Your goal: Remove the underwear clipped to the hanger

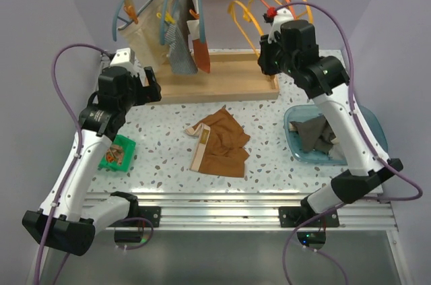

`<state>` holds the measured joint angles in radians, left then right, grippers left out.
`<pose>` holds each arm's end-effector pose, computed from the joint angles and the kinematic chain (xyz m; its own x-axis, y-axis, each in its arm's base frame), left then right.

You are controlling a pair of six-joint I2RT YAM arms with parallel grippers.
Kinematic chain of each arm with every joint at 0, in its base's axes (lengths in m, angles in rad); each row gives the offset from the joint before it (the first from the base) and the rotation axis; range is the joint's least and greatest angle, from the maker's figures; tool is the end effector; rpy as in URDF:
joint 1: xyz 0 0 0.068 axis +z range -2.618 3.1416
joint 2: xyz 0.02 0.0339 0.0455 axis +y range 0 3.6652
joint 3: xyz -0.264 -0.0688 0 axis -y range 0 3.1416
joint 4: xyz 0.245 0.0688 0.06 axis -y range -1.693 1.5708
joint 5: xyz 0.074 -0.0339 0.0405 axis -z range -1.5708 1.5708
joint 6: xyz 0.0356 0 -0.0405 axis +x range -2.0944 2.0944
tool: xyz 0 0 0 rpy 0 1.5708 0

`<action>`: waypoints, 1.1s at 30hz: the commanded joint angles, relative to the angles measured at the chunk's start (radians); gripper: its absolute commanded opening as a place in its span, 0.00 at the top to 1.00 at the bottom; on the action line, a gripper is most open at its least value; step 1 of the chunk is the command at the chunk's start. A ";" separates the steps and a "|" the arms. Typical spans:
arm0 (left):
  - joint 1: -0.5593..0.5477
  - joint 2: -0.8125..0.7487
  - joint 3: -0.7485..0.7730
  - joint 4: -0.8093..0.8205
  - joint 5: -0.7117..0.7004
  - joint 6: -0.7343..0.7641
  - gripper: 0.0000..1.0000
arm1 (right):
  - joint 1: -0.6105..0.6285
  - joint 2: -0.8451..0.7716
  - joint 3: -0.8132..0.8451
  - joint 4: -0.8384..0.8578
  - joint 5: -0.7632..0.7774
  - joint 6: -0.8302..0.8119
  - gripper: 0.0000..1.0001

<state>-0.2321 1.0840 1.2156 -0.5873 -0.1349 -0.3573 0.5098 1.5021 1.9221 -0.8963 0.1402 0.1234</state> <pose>0.2246 -0.0482 0.3904 -0.4399 -0.2522 -0.8619 -0.0464 0.9649 -0.2586 0.2627 0.1412 0.4815 -0.4433 -0.1082 -0.8898 -0.3227 0.9454 0.0458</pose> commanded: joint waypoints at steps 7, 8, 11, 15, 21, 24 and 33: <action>-0.003 -0.045 -0.065 0.064 0.031 -0.026 0.00 | -0.043 0.300 0.554 0.083 -0.007 -0.002 1.00; -0.003 -0.048 -0.067 0.066 0.032 -0.028 0.00 | -0.056 0.334 0.598 0.068 -0.026 0.014 1.00; -0.003 -0.052 -0.073 0.064 0.027 -0.028 0.00 | -0.109 0.406 0.686 0.048 -0.138 0.080 1.00; -0.003 -0.055 -0.073 0.061 0.024 -0.020 0.00 | -0.163 0.420 0.644 0.112 -0.281 0.177 1.00; -0.003 -0.056 -0.070 0.060 0.027 -0.022 0.00 | -0.209 0.469 0.687 0.132 -0.387 0.231 1.00; -0.003 -0.055 -0.065 0.058 0.031 -0.023 0.00 | -0.220 0.478 0.689 0.122 -0.415 0.234 1.00; -0.003 -0.073 -0.080 0.058 0.026 -0.043 0.00 | -0.215 0.328 0.488 0.079 -0.446 0.145 0.56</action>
<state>-0.2321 1.0370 1.1465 -0.5758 -0.1101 -0.3801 0.2935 1.9350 2.4607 -0.8185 -0.2733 0.3115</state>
